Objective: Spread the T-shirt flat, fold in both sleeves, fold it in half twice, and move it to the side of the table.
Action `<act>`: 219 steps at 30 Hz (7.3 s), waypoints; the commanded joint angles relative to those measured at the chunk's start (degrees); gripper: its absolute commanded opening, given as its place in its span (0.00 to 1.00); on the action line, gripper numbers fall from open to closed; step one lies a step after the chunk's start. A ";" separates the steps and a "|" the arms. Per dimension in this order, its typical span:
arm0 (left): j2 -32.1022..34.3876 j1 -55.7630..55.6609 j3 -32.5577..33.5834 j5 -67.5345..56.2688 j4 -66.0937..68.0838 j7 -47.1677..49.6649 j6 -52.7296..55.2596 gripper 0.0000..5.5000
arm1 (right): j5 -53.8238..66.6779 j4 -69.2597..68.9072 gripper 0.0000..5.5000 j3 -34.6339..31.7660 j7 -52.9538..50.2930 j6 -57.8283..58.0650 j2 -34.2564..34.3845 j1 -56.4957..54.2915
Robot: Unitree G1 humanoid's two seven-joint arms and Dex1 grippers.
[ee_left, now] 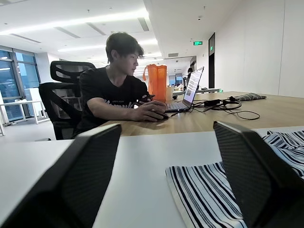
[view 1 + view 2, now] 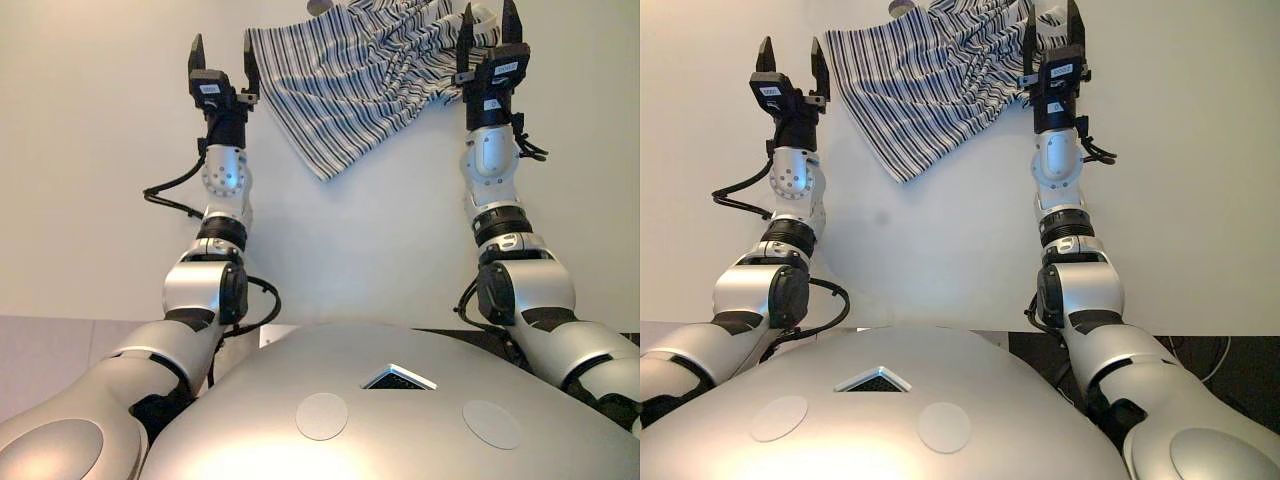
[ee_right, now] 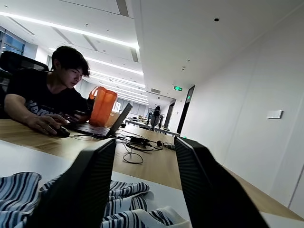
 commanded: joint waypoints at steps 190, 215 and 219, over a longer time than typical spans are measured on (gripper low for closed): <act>12.86 12.31 -10.59 -6.75 -47.33 -17.40 14.16 0.65 | -37.89 19.24 0.42 40.96 3.37 15.16 -1.33 -20.28; 10.64 10.21 -1.96 -7.73 -45.22 -14.17 20.82 0.65 | -5.34 -24.47 0.42 16.22 38.46 17.64 -28.30 -5.11; 11.96 9.22 2.16 -11.53 -44.21 -14.83 23.81 0.65 | -2.88 -34.57 0.42 14.70 46.43 20.88 -37.44 7.97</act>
